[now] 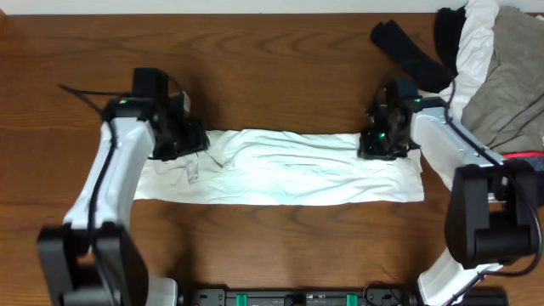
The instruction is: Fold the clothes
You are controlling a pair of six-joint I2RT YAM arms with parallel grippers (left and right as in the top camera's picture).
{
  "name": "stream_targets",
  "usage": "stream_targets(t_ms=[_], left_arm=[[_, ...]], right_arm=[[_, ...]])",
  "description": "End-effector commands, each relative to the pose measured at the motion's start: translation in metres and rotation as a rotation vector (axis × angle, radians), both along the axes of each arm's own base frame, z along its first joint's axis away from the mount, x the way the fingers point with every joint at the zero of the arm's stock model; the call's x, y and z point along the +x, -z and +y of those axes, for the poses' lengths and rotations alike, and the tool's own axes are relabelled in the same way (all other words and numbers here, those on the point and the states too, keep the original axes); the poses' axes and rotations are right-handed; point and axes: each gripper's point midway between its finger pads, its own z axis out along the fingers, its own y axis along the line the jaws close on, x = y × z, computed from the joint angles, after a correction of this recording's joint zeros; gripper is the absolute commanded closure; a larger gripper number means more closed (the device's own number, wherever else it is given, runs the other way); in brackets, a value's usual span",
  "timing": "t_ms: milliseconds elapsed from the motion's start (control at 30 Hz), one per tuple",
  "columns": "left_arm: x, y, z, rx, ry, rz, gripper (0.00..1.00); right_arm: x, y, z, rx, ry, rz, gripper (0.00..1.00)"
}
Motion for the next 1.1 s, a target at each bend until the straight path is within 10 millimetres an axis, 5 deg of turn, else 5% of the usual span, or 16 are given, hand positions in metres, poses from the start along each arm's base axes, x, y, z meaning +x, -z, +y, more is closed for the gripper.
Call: stream_targets(t_ms=[0,133,267,800,933,1067], left_arm=[[0.003,-0.012,0.008,0.044,-0.012,-0.041,0.38],[0.004,-0.007,0.008,0.047,-0.013,-0.04,0.37],[0.003,0.003,0.008,0.047,-0.013,-0.027,0.37],[-0.002,0.019,0.008,0.048,-0.011,0.035,0.36],[-0.002,0.019,0.008,0.048,-0.011,0.038,0.36],[-0.003,0.02,0.008,0.049,-0.011,0.042,0.36]], right_arm=[[0.026,-0.049,-0.023,0.0,0.107,-0.131,0.73],[0.025,-0.061,-0.055,-0.032,0.187,-0.151,0.7],[0.01,-0.048,-0.07,-0.042,0.23,-0.074,0.7],[-0.059,0.05,-0.054,-0.068,0.182,0.254,0.71],[-0.053,0.043,-0.056,-0.067,0.187,0.236,0.74],[-0.033,0.008,-0.066,-0.059,0.219,0.149,0.75]])
